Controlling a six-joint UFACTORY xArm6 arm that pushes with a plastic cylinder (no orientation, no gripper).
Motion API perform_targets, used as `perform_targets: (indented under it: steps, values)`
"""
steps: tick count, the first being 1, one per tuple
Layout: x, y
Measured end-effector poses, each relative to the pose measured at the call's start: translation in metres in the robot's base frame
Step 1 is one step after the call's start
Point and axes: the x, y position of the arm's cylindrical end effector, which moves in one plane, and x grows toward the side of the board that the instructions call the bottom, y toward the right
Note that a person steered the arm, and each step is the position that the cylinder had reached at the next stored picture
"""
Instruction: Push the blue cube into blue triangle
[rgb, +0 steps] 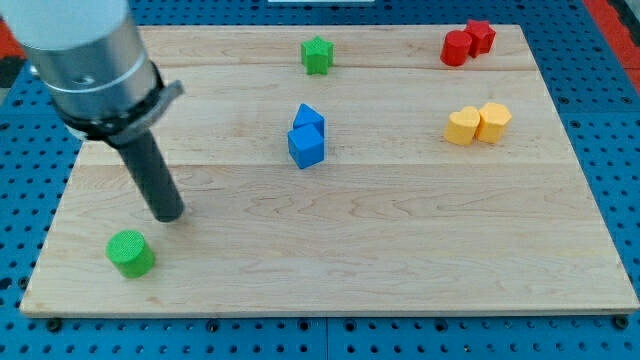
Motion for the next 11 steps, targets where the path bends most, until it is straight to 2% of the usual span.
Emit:
perform_targets:
  steps: [1,2,3,5,6,8,10,11]
  values:
    - [0.039,-0.012]
    - [0.035,-0.051]
    - [0.022,0.002]
    - [-0.036,0.148]
    - [-0.065,0.164]
    - [-0.123,0.145]
    - [-0.084,0.146]
    - [-0.085,0.119]
